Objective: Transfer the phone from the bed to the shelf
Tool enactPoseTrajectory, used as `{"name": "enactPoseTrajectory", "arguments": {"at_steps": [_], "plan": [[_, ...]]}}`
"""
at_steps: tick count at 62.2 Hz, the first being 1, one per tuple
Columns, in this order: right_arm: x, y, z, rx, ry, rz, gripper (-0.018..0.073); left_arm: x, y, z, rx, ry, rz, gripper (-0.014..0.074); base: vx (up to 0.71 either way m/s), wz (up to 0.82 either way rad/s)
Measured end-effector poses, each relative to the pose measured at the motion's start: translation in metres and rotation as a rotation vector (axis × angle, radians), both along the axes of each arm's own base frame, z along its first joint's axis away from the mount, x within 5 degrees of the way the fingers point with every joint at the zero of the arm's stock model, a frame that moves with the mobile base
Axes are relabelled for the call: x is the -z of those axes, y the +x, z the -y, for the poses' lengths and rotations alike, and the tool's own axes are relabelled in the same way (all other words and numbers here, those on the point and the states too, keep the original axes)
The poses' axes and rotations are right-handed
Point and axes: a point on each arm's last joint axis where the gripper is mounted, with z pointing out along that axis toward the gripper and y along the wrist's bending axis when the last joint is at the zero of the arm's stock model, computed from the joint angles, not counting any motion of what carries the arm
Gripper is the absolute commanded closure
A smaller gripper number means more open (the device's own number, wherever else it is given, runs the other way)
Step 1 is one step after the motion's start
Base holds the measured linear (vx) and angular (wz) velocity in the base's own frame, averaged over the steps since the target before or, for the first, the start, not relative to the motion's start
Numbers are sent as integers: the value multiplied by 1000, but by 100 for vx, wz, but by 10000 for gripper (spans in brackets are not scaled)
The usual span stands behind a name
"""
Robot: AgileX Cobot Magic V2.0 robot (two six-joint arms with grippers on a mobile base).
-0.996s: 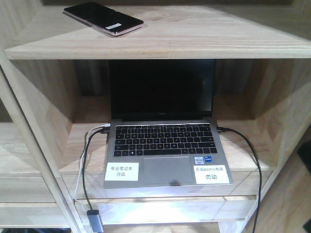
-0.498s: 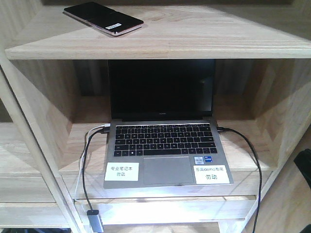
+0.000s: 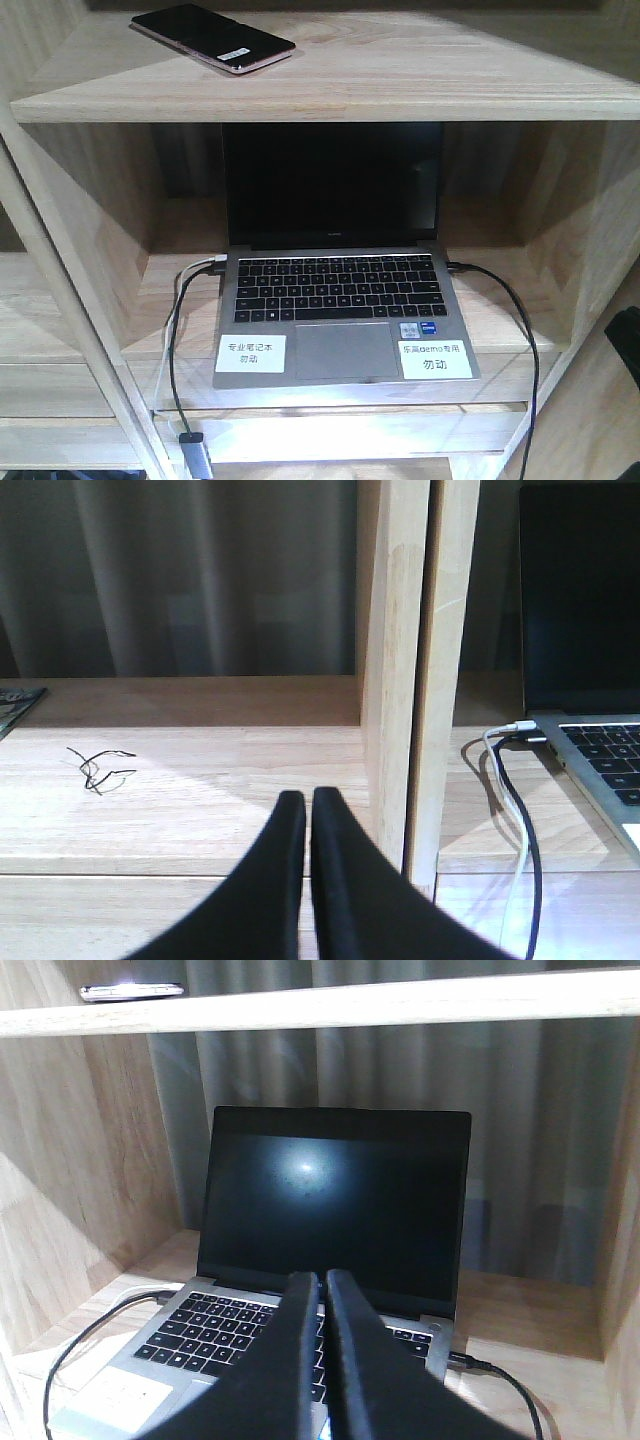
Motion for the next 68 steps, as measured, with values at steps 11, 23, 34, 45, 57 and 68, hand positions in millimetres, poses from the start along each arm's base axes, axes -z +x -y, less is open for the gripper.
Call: {"name": "enactPoseTrajectory", "arguments": {"at_steps": [11, 23, 34, 45, 57, 68], "plan": [[0, 0, 1, 7, 6, -8, 564, 0, 0, 0, 0, 0, 0, 595, 0, 0], [2, 1, 4, 43, -12, -17, 564, 0, 0, 0, 0, 0, 0, 595, 0, 0], [2, 2, 5, 62, 38, -43, 564, 0, 0, 0, 0, 0, 0, 595, 0, 0], [4, 3, 11, 130, 8, -46, 564, 0, 0, 0, 0, 0, 0, 595, 0, 0], [9, -5, 23, 256, -89, -73, 564, 0, 0, 0, 0, 0, 0, 595, 0, 0], [21, -18, 31, 370, -114, -39, 564, 0, 0, 0, 0, 0, 0, 595, 0, 0]]}}
